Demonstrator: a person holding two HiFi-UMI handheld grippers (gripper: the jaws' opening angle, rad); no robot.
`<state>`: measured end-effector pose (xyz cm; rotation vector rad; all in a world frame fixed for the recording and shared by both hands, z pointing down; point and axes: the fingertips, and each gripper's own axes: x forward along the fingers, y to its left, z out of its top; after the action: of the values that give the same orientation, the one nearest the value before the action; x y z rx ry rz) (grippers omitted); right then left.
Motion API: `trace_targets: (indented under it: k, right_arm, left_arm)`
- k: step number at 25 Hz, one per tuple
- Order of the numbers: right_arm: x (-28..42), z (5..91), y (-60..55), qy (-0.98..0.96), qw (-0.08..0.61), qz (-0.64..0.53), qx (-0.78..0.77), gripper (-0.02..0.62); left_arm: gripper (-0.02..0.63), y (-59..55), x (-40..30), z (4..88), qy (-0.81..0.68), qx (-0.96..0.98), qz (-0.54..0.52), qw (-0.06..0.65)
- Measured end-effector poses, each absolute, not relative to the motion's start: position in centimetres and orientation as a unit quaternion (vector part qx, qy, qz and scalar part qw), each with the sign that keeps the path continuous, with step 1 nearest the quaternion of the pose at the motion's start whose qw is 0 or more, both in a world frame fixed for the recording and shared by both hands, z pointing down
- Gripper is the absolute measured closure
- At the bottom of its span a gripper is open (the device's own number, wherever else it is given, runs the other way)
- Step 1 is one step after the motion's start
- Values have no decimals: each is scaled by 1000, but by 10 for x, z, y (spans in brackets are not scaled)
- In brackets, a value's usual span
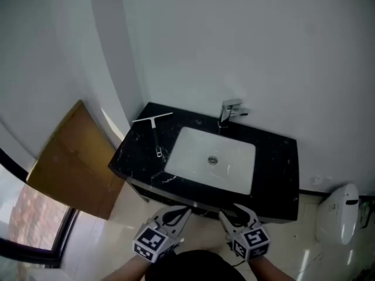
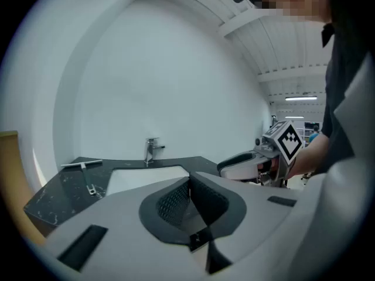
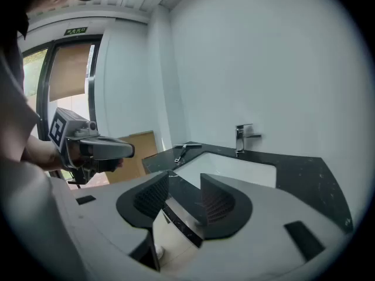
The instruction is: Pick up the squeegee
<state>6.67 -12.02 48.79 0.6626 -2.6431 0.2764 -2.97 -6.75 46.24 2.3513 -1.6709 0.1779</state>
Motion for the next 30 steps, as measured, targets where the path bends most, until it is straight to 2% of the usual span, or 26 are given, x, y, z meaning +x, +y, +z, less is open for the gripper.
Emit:
trace_targets:
  k: [1, 4, 12, 16, 21, 28, 30]
  right_arm:
    - [48, 492, -125, -945, 208, 94, 234, 406]
    - [-18, 501, -144, -944, 229, 76, 224, 371]
    - [-250, 541, -260, -921, 283, 50, 261, 370]
    - [-333, 582, -309, -900, 328, 62, 281, 371]
    - [-388, 619, -347, -873, 375, 84, 299, 371]
    - [-395, 663, -358, -841, 430, 115, 308, 375]
    - [-400, 665, -357, -843, 428, 117, 303, 450]
  left_arm:
    - [603, -66, -48, 463, -582, 801, 56, 128]
    - [603, -60, -108, 469, -605, 784, 44, 131]
    - [603, -41, -293, 492, -655, 738, 22, 163]
    - [603, -29, -362, 505, -671, 714, 21, 199]
    - [603, -25, -419, 518, -691, 687, 13, 224]
    - [603, -34, -447, 526, -685, 691, 12, 232]
    - [603, -39, -451, 526, -683, 692, 12, 233]
